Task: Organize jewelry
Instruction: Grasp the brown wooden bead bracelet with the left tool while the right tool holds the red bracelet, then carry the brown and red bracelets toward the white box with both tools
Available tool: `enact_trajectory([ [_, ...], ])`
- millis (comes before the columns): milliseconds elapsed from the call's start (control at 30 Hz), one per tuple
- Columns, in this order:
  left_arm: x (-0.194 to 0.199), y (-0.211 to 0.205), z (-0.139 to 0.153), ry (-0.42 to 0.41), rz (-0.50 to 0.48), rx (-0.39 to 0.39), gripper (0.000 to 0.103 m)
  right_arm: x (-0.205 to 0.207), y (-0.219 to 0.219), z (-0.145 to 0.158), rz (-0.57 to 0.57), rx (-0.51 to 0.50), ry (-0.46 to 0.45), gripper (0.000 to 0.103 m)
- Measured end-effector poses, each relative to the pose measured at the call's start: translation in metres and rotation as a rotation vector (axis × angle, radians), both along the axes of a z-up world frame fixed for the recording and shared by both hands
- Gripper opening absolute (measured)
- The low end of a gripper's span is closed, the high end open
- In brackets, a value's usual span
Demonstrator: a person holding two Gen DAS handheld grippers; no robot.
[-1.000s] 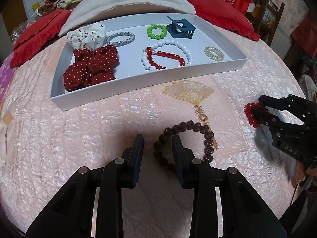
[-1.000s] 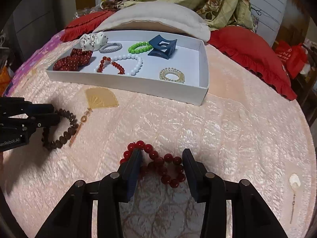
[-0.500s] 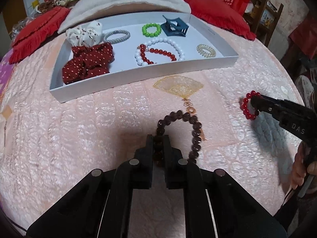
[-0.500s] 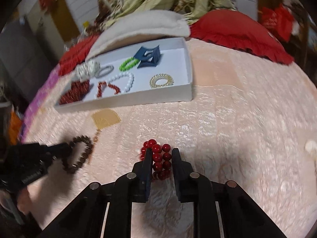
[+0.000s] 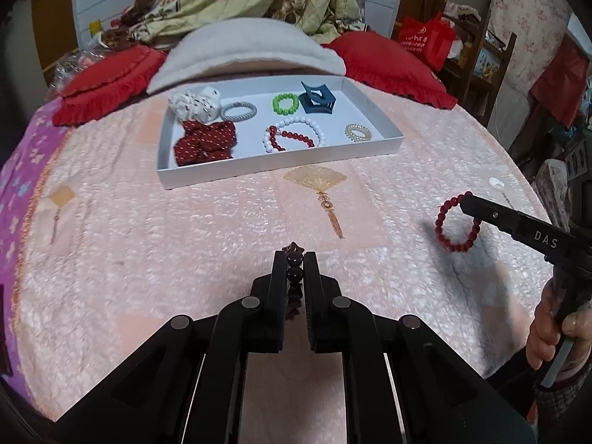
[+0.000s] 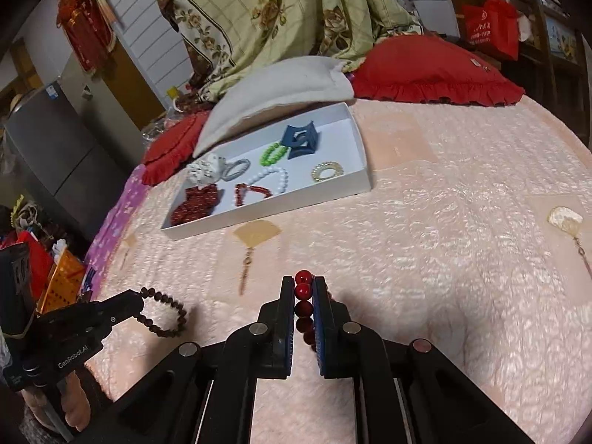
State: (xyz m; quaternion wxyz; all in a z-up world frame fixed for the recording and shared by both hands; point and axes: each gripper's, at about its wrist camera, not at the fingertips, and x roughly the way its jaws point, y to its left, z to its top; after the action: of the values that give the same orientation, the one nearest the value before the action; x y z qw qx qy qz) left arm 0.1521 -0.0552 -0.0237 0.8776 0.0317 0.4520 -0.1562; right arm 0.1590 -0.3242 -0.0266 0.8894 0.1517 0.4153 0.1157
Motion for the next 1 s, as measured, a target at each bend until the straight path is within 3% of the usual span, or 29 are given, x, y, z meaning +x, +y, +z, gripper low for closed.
enact_trajectory([
  [367,-0.050,0.017,0.039,-0.139,0.049,0.038,0.007,-0.052,0.041,0.030,0.036,-0.066,-0.080,0.008],
  [733,-0.084,0.030,0.066,-0.248,0.098,0.113,0.007,-0.079,0.067,0.046,0.054,-0.101,-0.099,0.008],
  [1000,-0.097,0.043,0.075,-0.273,0.143,0.133,0.007,-0.091,0.079,0.058,0.054,-0.115,-0.123,0.008],
])
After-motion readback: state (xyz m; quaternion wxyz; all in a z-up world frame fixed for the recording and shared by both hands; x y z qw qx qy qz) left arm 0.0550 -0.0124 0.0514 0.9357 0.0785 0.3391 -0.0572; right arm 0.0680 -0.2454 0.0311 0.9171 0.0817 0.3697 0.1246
